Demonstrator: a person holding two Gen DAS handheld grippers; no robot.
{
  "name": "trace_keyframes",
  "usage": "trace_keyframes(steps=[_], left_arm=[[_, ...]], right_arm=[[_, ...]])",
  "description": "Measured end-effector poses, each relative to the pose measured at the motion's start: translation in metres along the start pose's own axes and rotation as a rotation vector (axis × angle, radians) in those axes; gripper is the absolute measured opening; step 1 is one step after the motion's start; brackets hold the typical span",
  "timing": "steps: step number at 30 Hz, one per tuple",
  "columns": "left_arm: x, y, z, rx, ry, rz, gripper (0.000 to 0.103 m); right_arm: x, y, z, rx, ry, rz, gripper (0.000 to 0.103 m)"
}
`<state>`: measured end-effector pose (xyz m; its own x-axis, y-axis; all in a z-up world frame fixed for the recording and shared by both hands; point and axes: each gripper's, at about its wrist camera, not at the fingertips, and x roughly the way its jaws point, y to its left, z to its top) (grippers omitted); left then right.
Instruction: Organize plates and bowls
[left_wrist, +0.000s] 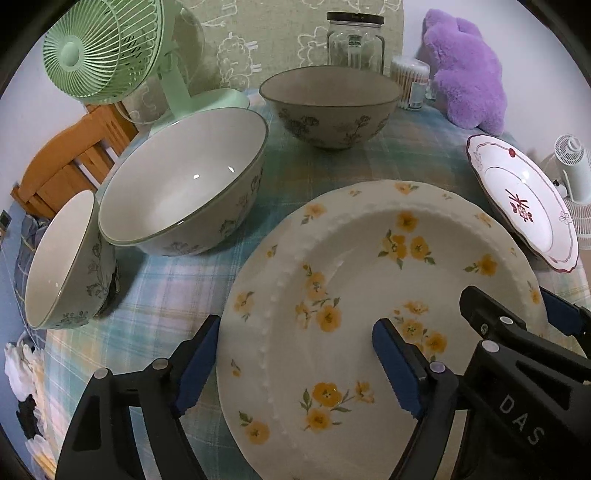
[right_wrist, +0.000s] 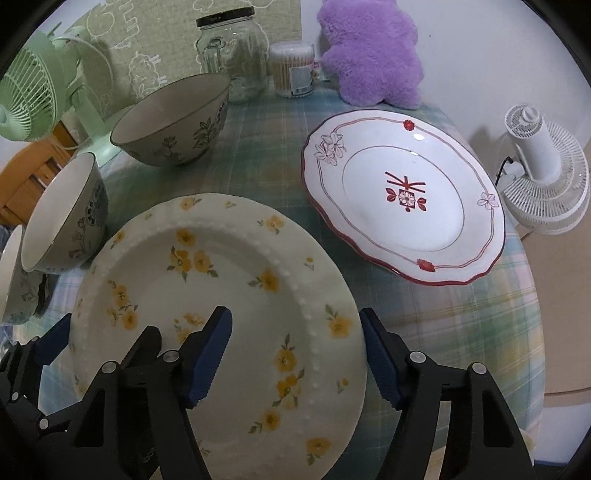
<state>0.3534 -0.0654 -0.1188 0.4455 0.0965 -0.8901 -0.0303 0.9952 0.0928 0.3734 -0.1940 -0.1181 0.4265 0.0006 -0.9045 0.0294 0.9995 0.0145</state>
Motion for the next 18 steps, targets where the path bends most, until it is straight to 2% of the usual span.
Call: trace_keyframes(steps=[2,7,18], left_arm=[[-0.002,0.002,-0.001,-0.009,0.0,-0.005,0.078],[-0.006,0.009,-0.009,-0.006,0.023,-0.009,0.077],[-0.03,0.046,-0.057,-0.063,0.081,-0.019,0.077]], right_arm=[[-0.001,0.001,-0.001,-0.001,-0.003,-0.011,0.072],[-0.007,0.004,-0.007,0.002,0.001,-0.01,0.072],[-0.029,0.032,-0.051,-0.029,0.056,0.025,0.071]])
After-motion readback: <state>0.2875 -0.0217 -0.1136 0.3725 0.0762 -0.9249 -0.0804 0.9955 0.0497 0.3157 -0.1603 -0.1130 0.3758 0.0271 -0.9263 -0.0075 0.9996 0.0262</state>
